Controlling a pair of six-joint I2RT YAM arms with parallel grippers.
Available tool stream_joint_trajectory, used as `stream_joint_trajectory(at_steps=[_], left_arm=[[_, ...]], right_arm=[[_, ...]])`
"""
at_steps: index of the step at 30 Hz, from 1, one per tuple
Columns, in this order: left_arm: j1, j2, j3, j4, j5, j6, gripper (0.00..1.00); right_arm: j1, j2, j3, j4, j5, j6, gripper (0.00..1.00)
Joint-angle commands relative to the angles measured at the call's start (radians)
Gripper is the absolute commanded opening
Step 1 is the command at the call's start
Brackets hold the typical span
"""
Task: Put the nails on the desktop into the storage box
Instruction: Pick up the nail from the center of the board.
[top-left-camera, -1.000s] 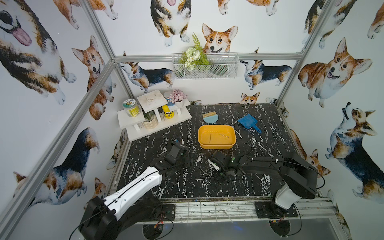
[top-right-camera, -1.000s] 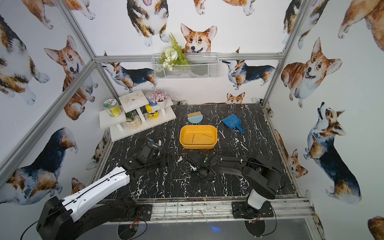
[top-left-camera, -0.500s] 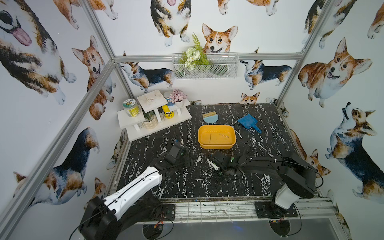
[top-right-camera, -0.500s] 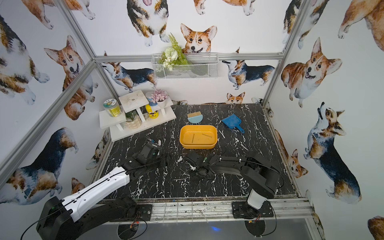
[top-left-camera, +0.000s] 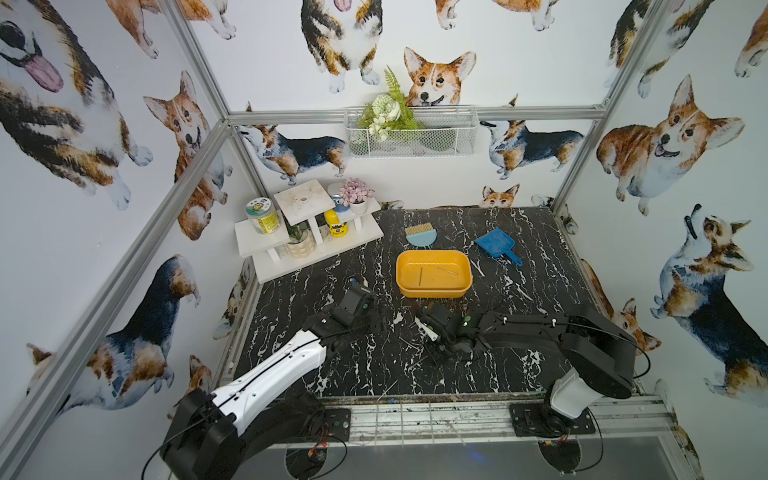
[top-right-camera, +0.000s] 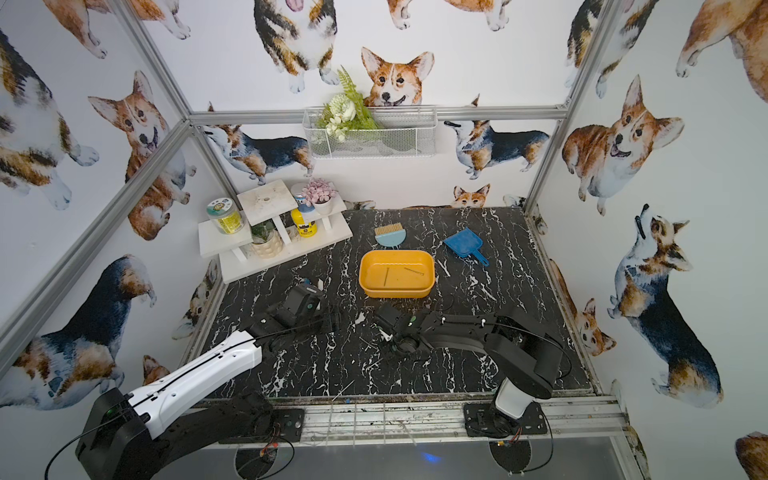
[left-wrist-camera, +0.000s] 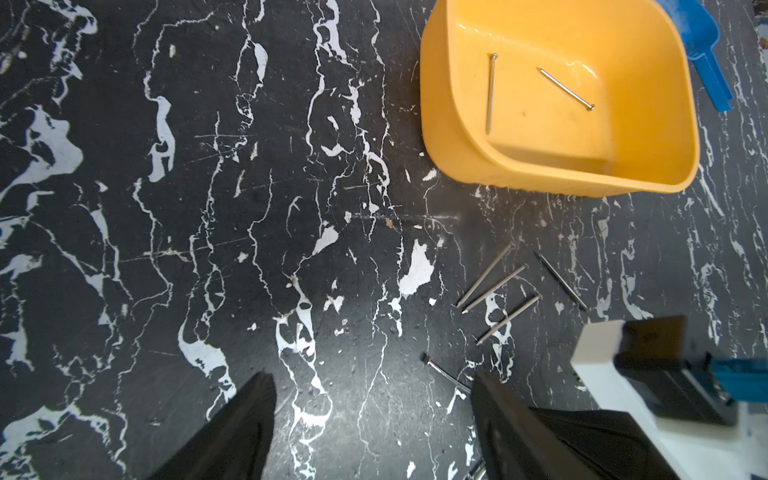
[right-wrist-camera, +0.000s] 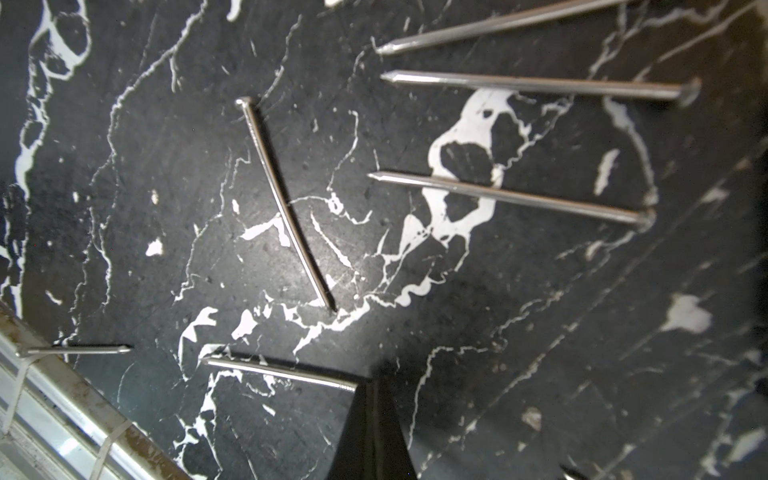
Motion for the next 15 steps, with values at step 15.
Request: stream_joint_trajectory(at_steps=[15], left_arm=[[0.008, 0.006, 0.014, 0.02, 0.009, 0.022, 0.8]], right_arm=[[-0.034, -0.125, 0.042, -0.13, 0.047, 0.038, 0.0]])
